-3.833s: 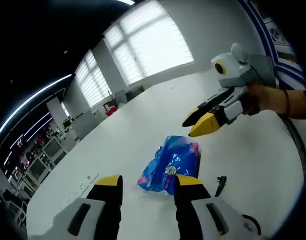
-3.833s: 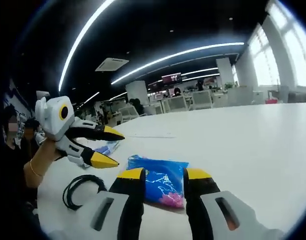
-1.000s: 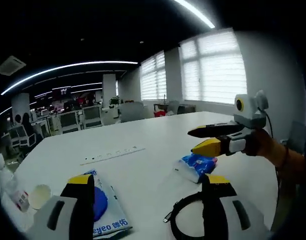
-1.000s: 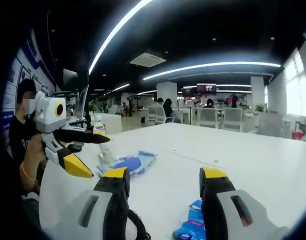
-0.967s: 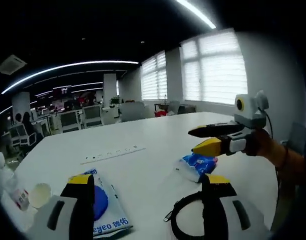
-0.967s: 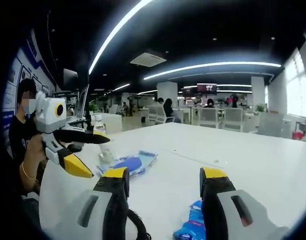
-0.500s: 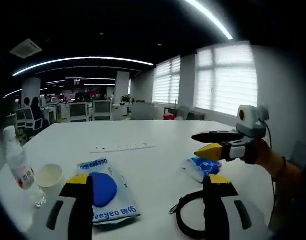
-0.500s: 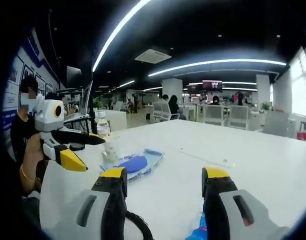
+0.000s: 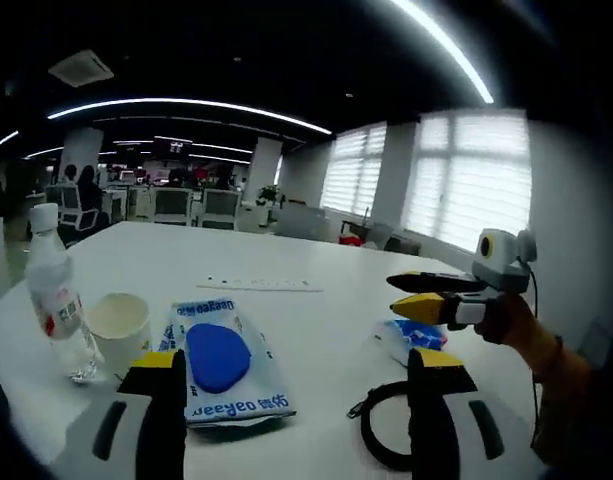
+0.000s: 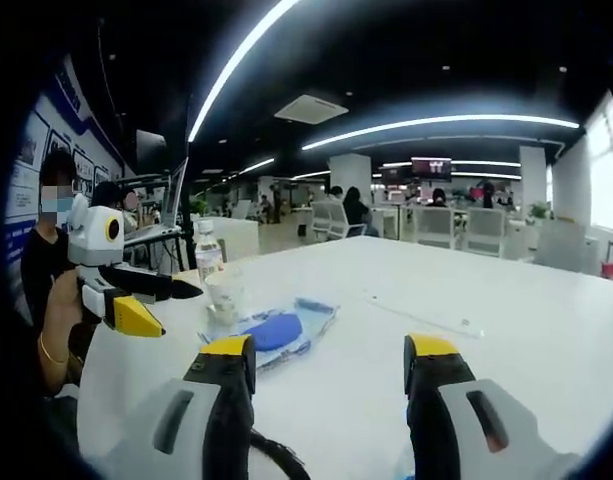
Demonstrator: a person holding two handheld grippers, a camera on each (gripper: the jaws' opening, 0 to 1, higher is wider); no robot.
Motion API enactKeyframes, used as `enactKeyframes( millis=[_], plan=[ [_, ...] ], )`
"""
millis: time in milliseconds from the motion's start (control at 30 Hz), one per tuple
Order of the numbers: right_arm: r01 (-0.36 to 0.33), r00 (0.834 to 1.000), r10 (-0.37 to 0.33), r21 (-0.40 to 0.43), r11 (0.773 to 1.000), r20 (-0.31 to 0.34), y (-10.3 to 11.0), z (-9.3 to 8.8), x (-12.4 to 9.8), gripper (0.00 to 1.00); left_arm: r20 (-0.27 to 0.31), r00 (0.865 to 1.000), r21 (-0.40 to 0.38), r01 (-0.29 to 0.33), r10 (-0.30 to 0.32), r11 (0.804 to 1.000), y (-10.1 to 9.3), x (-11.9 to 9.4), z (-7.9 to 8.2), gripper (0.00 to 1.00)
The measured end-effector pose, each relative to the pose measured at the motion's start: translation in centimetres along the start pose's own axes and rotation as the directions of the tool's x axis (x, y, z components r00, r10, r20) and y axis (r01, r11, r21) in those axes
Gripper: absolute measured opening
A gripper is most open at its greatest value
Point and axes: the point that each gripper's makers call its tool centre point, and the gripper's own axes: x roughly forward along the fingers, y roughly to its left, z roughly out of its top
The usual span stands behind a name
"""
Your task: Arrange the tabletop items into an orderly group along one side of the table until the central work area is clear of visible clutter.
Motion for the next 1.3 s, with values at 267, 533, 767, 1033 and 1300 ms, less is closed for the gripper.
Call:
enactKeyframes(
  millis=[267,533,767,1033,1300],
  plan=[
    [-0.006,1.0,0.006,-0.002,1.0,-0.007,0.6,-0.1,1.4,0.57,-0.008,1.0,-0.085,0.019,-0.02,0.996,1.3,-0.2,-0.9,0.91],
    [-0.013,1.0,0.013,-0.001,1.0,-0.02,0.7,-0.2,2.6,0.57,-0.009,1.0,-0.134,0.001,-0.002,0.991,2.7,-0.2,-1.3,0.9],
    [-0.02,1.0,0.02,0.001,1.0,-0.024,0.9,-0.1,3.6,0.56,-0.024,1.0,-0.176,-0.023,0.019,0.984,3.2,-0.5,-2.4,0.89],
    [-0.035,0.999,0.034,-0.017,0.999,-0.041,1.3,-0.3,4.6,0.56,-0.038,0.999,-0.213,-0.017,0.009,0.977,3.6,-0.4,-3.0,0.88],
    [-0.053,0.997,0.051,-0.021,0.998,-0.053,1.7,-0.3,5.8,0.56,-0.05,0.998,-0.279,-0.038,0.026,0.96,4.4,-0.6,-3.7,0.86]
  ],
)
